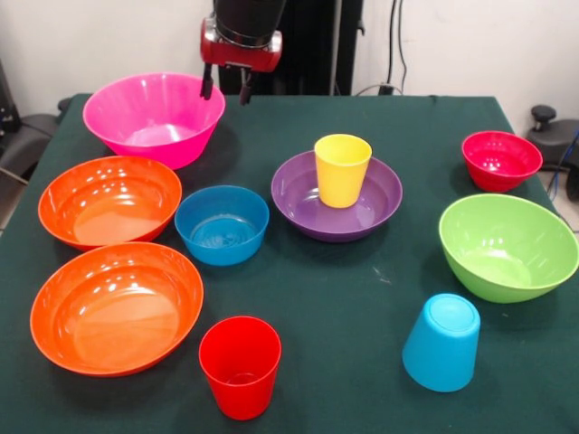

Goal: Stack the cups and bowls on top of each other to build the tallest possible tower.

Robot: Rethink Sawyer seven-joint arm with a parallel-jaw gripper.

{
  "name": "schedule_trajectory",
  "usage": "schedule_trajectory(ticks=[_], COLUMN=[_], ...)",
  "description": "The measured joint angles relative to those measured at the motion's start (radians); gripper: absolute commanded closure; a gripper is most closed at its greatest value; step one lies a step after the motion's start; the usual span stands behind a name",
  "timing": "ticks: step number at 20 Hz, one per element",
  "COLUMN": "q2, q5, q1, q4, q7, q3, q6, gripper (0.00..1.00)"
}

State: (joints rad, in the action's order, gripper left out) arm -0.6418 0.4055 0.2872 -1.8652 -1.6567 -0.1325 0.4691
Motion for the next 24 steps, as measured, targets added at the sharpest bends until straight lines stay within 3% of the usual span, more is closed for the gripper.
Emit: schedule_trajectory(ticks=[24], q2=[0.043], q5=[0.0], q1=[0.021], q4=[0.001], q7=[0.0], q3=[-0.004], q6=[-0.054], gripper=[0.0])
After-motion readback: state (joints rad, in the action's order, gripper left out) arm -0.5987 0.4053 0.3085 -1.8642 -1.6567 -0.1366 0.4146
